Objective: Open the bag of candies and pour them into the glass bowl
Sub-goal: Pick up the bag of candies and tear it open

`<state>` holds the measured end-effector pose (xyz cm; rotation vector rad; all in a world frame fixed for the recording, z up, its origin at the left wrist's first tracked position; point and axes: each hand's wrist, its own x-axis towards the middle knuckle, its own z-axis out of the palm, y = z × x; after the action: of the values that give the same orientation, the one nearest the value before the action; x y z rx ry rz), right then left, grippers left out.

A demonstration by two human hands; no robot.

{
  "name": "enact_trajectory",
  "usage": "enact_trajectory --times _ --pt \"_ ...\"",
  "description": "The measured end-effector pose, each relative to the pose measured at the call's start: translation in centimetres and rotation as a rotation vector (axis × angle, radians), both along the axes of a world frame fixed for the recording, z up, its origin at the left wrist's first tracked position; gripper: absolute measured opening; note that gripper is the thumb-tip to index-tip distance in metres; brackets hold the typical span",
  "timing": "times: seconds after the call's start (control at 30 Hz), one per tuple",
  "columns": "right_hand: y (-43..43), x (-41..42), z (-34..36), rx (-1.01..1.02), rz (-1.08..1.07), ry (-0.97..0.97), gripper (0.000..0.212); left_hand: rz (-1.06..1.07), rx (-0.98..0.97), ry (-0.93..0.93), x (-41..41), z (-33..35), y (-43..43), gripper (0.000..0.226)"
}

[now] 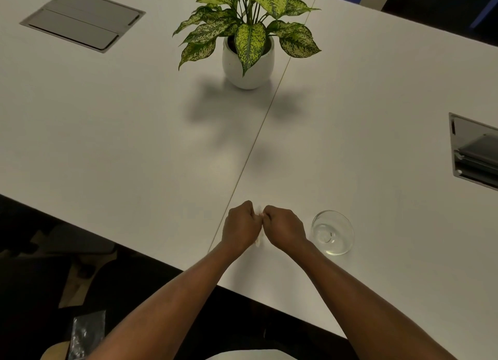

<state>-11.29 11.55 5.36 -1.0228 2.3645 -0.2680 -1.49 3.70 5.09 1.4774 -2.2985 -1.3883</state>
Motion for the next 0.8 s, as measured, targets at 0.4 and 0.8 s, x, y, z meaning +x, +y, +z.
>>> enact_trajectory --times 0.4,0.8 --pt "-0.08 -0.14 0.00 0.014 -0.075 -0.073 0.029 -0.096 0.234 -0.050 0.65 -0.31 -0.83 0.022" --pt "0.62 -0.31 0.27 0.055 -0.044 -0.158 0.031 -0.015 0.240 -0.048 0.66 -0.08 -0.55 0.014"
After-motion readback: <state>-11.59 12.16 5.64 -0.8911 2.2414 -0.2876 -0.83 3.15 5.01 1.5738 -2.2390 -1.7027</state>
